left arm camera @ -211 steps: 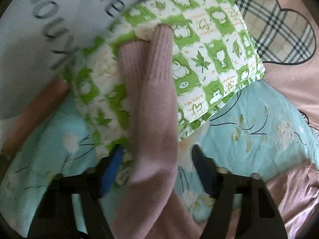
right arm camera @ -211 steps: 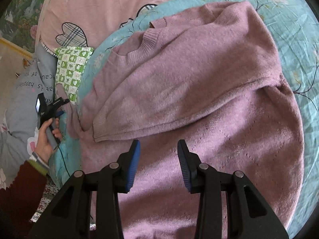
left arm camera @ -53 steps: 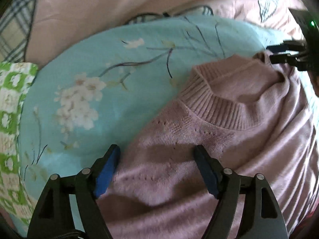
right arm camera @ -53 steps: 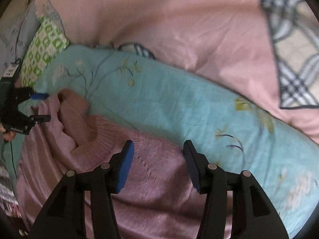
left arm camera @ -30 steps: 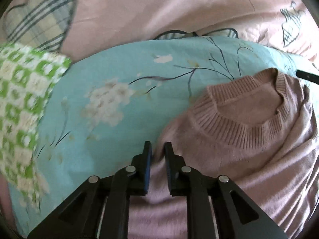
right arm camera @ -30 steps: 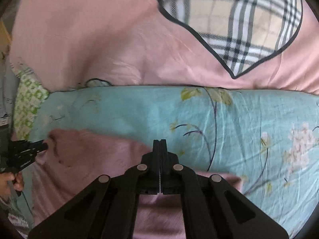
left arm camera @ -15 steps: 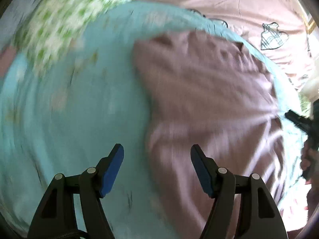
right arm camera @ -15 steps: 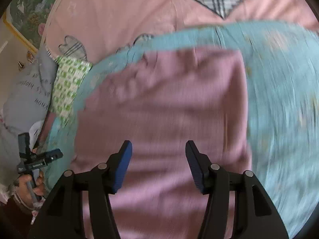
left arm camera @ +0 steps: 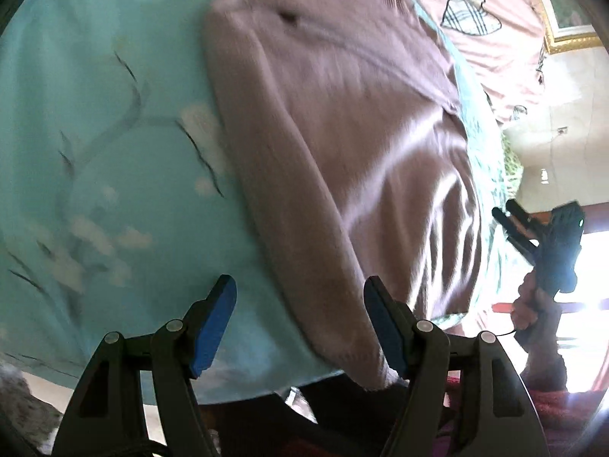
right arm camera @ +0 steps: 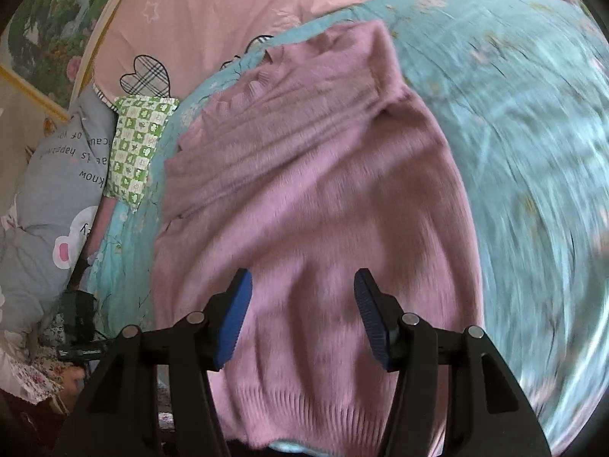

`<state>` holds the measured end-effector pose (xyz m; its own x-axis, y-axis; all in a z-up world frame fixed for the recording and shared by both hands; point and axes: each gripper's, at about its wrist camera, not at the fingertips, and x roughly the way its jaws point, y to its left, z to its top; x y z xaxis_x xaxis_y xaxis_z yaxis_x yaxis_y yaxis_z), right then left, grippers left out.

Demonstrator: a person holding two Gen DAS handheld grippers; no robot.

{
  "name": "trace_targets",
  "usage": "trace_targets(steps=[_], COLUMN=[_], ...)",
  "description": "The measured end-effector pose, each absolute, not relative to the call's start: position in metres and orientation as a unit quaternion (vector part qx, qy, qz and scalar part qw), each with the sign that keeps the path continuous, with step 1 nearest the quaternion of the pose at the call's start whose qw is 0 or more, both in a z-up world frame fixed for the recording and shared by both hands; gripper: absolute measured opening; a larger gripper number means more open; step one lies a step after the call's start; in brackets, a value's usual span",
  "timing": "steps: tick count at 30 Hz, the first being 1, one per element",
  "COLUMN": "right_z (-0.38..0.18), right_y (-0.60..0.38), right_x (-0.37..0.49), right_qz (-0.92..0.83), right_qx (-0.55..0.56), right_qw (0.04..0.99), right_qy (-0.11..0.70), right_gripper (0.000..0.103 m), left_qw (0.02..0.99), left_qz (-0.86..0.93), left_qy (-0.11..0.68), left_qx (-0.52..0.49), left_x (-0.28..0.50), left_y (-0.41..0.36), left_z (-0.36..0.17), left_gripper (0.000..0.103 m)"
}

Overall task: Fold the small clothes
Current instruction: 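Grasp the ribbed hem with both grippers, then lift the hem with both grippers and fold it up toward the collar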

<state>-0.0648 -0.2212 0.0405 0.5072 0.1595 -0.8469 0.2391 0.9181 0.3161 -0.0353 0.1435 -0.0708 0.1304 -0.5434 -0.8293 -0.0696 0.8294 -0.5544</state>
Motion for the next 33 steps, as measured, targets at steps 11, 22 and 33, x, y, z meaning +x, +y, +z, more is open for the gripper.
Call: trace_targets(steps=[11, 22, 33], right_z=[0.023, -0.005, 0.012], right_y=[-0.231, -0.244, -0.266], right_x=[-0.149, -0.174, -0.188], right_qz=[-0.095, -0.122, -0.125], right_qx=[0.212, 0.223, 0.231], right_qw=[0.832, 0.821, 0.823], right_qy=[0.503, 0.511, 0.503], right_gripper=[0.057, 0.056, 0.006], left_qw=[0.712, 0.727, 0.742], left_qz=[-0.200, -0.210, -0.213], left_qy=[0.634, 0.625, 0.616], left_qx=[-0.228, -0.194, -0.159], left_x=[-0.033, -0.046, -0.066], left_y=[0.106, 0.103, 0.140], left_z=[-0.085, -0.080, -0.066], left_gripper=[0.069, 0.015, 0.009])
